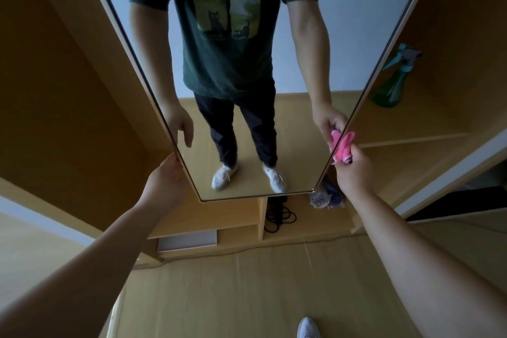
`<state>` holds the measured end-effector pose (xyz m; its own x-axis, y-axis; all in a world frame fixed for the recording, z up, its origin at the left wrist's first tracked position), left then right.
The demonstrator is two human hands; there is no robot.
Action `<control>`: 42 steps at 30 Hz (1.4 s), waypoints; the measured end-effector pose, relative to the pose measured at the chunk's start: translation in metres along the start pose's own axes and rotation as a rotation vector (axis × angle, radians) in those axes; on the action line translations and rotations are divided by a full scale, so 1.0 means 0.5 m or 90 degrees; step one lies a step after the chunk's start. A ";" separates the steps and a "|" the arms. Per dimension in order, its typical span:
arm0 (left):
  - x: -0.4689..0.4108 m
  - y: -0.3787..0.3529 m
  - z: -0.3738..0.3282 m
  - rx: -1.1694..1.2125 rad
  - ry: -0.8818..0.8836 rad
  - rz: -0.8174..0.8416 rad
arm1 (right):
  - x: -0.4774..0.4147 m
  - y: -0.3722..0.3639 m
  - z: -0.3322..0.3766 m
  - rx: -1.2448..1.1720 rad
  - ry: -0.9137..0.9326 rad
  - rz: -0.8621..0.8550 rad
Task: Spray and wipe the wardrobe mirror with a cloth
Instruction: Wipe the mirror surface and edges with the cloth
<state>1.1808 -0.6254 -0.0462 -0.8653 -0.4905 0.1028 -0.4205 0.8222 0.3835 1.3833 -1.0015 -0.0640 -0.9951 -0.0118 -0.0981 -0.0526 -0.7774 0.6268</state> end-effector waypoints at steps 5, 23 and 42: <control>-0.009 0.002 0.030 -0.028 -0.019 0.009 | 0.003 -0.029 -0.033 0.010 -0.018 0.017; -0.011 0.000 0.052 -0.105 -0.042 -0.039 | 0.013 -0.136 -0.163 -0.039 -0.104 0.102; -0.022 -0.002 0.103 -0.073 0.002 -0.050 | 0.025 -0.199 -0.230 -0.011 -0.135 0.122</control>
<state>1.1768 -0.6061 -0.0949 -0.8301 -0.5530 0.0717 -0.4528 0.7435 0.4922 1.3860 -0.9966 -0.2166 -0.9822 -0.0296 0.1857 0.1380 -0.7844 0.6047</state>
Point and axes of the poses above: each hand's wrist, its own x-axis away from the middle knuckle, its own y-axis out of the back of the hand, z = x × y, the point moved 10 cm from there along -x, towards the middle knuckle, and after that the axes turned 6 degrees about x, right-handed, at the moved point
